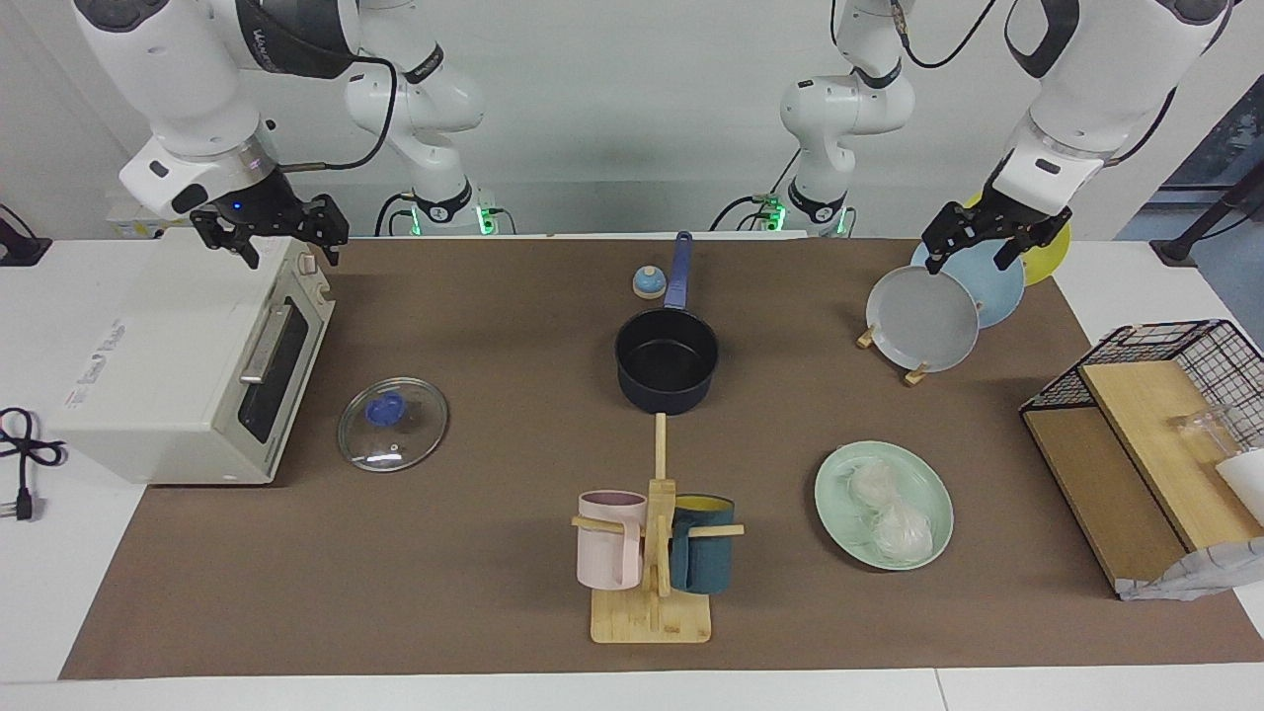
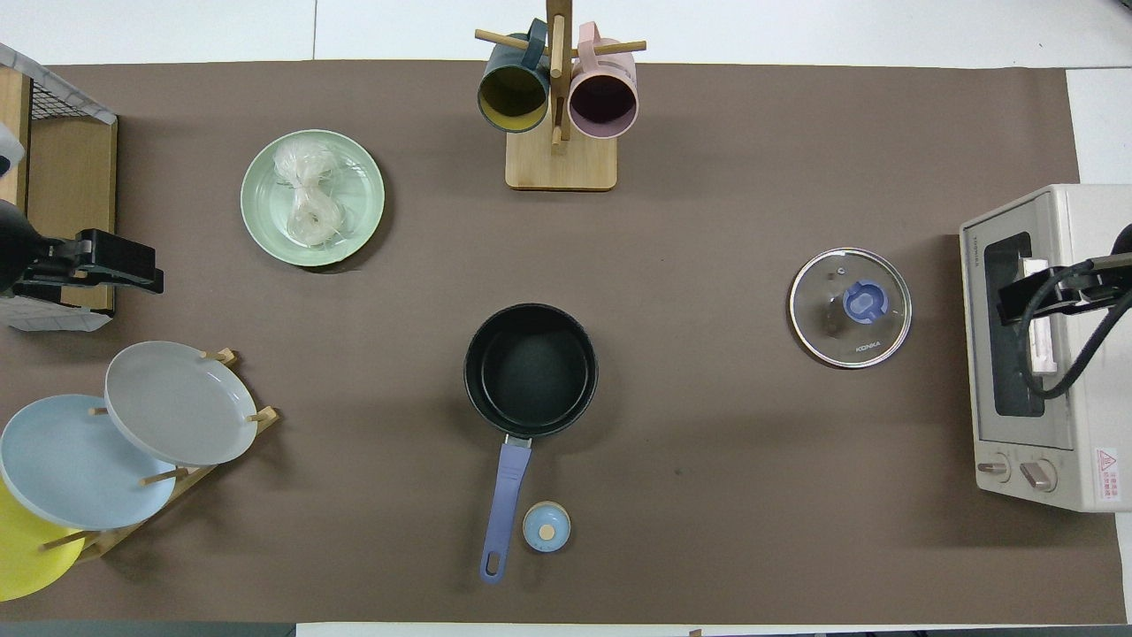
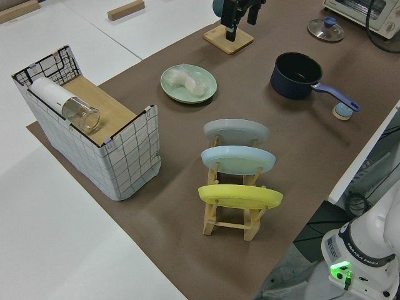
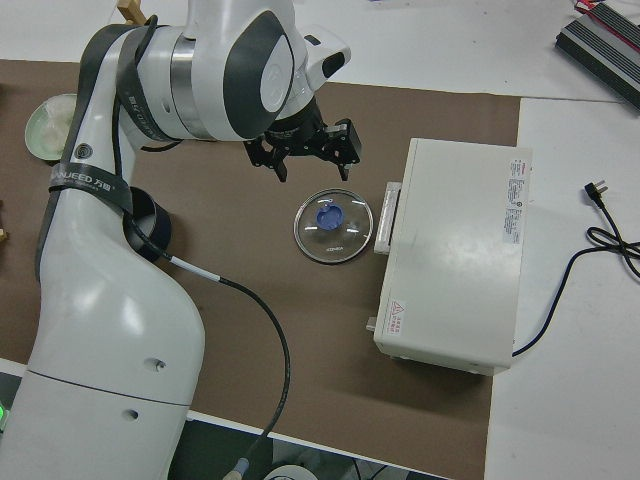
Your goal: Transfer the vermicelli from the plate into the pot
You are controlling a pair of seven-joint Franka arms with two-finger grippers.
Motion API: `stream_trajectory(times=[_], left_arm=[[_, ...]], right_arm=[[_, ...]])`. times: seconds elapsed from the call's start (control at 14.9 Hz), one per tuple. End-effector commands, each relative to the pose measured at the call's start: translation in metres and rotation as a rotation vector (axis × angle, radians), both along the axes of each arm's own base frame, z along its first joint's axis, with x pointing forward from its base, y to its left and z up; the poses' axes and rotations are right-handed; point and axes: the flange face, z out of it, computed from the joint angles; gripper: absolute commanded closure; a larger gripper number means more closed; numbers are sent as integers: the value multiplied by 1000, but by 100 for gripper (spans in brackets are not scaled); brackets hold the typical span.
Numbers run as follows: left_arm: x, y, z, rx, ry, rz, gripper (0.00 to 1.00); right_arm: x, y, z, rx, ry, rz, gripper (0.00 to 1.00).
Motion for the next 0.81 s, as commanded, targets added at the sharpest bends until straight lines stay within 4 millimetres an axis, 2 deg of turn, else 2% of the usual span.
stream_trajectory(times=[0.0, 0.27, 0.74], left_arm=[[2, 0, 0, -30, -22, 4, 0], [16, -2, -16, -50, -17, 7, 0], [15, -3, -17, -59, -10, 8, 0]], right_arm=[[-6, -2, 1, 20, 0, -19, 0], [-6, -1, 1, 20, 3, -17, 0], [-2, 5, 5, 20, -30, 3, 0]])
